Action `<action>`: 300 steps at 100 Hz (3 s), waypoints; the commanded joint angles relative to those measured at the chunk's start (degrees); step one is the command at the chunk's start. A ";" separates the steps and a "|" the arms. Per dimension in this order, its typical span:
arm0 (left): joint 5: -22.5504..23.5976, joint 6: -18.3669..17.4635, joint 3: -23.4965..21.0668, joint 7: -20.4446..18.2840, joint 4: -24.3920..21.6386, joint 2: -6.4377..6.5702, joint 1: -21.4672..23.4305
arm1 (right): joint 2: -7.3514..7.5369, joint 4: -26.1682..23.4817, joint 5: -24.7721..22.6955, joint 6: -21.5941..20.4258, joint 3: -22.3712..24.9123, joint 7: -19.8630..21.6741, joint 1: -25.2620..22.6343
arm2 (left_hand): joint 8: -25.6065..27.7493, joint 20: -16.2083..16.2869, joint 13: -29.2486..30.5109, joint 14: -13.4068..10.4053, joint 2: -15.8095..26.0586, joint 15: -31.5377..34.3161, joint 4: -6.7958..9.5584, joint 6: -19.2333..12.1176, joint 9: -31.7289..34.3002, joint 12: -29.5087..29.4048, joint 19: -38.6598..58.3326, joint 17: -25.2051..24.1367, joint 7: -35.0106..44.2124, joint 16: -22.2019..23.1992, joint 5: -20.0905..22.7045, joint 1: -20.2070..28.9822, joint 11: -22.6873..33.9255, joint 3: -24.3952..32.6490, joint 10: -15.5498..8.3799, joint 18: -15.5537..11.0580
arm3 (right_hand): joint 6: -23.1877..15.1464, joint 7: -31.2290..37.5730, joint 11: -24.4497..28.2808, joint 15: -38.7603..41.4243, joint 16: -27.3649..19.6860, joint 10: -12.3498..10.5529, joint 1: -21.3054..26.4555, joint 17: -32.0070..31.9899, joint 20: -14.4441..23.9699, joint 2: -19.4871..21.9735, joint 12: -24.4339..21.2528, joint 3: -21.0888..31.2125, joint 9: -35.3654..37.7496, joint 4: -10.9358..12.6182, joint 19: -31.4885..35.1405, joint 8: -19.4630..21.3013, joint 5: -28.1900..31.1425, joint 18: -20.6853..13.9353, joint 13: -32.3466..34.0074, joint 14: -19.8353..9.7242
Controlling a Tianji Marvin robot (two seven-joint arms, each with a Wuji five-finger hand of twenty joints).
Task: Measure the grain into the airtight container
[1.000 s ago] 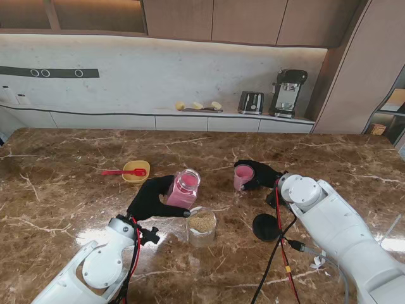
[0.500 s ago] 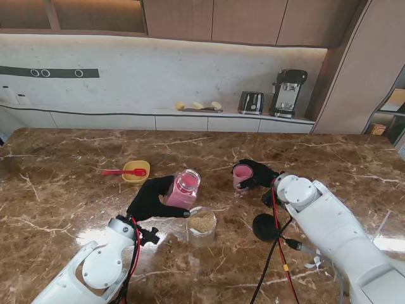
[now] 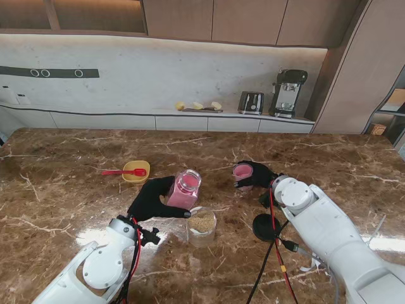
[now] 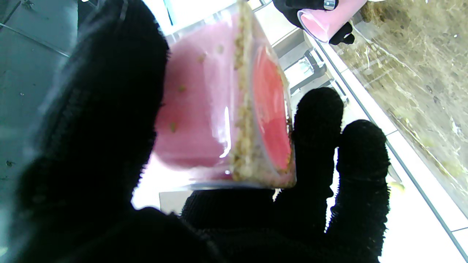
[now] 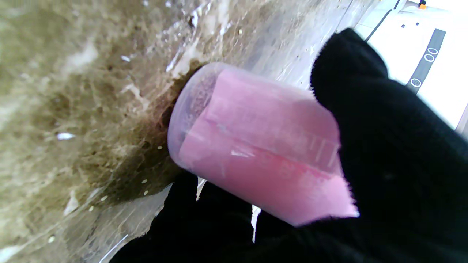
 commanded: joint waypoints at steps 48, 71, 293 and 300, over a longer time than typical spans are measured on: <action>-1.13 0.51 1.13 -0.55 0.94 -0.13 -1.41 | 3.94 -19.15 -8.92 2.62 9.20 -4.97 -12.17 | 5.74 0.92 2.02 -3.47 26.17 1.21 0.96 -19.03 7.54 3.67 2.02 -0.78 19.91 0.19 14.15 13.48 9.06 28.49 -9.41 -1.11 | -4.14 14.80 5.56 3.69 0.90 6.54 1.79 6.27 1.13 7.29 0.32 2.69 14.91 -2.83 3.30 -4.13 6.44 24.37 9.68 14.49; -1.85 0.58 2.07 -1.12 1.99 -0.20 -2.83 | 5.14 -32.72 -12.59 5.03 15.12 -5.77 -17.84 | 5.69 0.99 2.06 -3.32 26.14 1.26 0.99 -18.90 7.55 3.67 2.05 -0.73 19.86 0.22 14.20 13.56 9.05 28.50 -9.28 -0.92 | -2.55 16.47 9.37 8.38 2.52 6.97 0.05 22.21 -1.55 10.11 4.08 5.32 28.77 -2.71 17.44 -0.09 7.01 31.57 32.34 17.13; -3.24 -0.77 5.48 -1.42 4.43 -0.63 -5.18 | 7.02 -64.40 -44.51 -1.07 14.25 -17.66 -32.47 | 5.74 1.11 2.04 -3.58 26.15 1.26 1.02 -19.08 7.49 3.78 2.13 -0.65 19.81 0.22 14.07 13.44 8.95 28.44 -9.57 -1.21 | 6.04 21.54 25.60 53.99 17.90 7.13 1.17 53.92 -10.34 13.20 19.74 11.65 42.85 -2.96 69.53 -3.08 3.16 19.32 55.62 14.02; -3.24 -0.72 5.42 -1.44 4.37 -0.62 -5.11 | 7.02 -64.48 -44.32 -1.57 14.29 -17.65 -32.48 | 5.73 1.11 2.05 -3.54 26.11 1.27 1.02 -19.06 7.52 3.79 2.13 -0.65 19.81 0.24 14.07 13.46 8.97 28.45 -9.56 -1.21 | 6.03 21.60 25.62 53.98 17.87 7.10 1.19 53.92 -10.33 13.03 19.67 11.80 42.87 -2.93 69.52 -3.16 3.22 19.29 55.65 13.97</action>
